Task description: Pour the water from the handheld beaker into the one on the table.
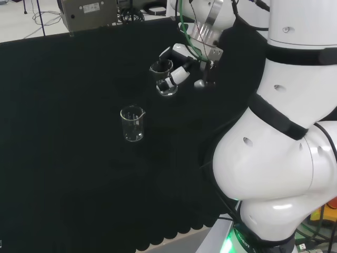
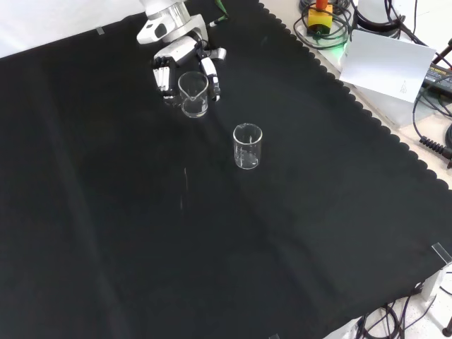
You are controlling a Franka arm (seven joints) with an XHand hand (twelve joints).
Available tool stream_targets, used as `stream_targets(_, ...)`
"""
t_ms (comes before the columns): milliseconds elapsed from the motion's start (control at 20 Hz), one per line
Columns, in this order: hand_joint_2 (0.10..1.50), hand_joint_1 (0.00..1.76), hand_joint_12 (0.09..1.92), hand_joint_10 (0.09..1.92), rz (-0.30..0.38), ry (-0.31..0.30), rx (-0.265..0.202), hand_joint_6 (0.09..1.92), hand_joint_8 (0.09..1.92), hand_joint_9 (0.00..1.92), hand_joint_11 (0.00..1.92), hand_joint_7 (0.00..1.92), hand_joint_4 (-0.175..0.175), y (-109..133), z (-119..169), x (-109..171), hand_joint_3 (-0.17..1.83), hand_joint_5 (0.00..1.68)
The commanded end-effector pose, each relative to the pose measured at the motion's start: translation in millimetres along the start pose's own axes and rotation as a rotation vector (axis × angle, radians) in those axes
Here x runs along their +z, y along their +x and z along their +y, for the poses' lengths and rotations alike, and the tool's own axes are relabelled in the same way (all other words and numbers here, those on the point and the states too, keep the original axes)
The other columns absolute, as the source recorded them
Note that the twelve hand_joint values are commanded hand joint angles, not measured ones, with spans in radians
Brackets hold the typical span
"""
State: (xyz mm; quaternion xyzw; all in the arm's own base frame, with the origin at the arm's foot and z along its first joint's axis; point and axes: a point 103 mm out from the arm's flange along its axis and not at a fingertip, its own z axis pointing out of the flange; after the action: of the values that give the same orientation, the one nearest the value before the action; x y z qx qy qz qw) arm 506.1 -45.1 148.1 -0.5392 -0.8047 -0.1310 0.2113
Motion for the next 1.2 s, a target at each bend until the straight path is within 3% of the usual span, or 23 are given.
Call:
stream_targets(50, 0.6, 1.31, 0.73, 0.63, -0.056, 0.105, 0.03, 0.8, 0.78, 1.55, 1.3, 1.27, -0.175, 13.2, -30.8, -8.9, 0.78, 1.21)
stream_targets(500, 0.58, 1.31, 0.74, 0.65, -0.115, 0.224, 0.068, 0.8, 0.78, 1.56, 1.31, 1.28, -0.175, 39.3, -54.8, -9.4, 0.81, 1.22)
stream_targets(1000, 0.58, 1.31, 0.82, 0.71, -0.268, 0.374, 0.049, 0.82, 0.8, 1.55, 1.31, 1.27, -0.175, 74.7, -53.3, 8.3, 0.83, 1.22)
stream_targets(1200, 0.57, 1.31, 0.84, 0.74, -0.316, 0.435, 0.063, 0.84, 0.82, 1.55, 1.31, 1.27, -0.175, 85.0, -49.4, 19.8, 0.85, 1.21)
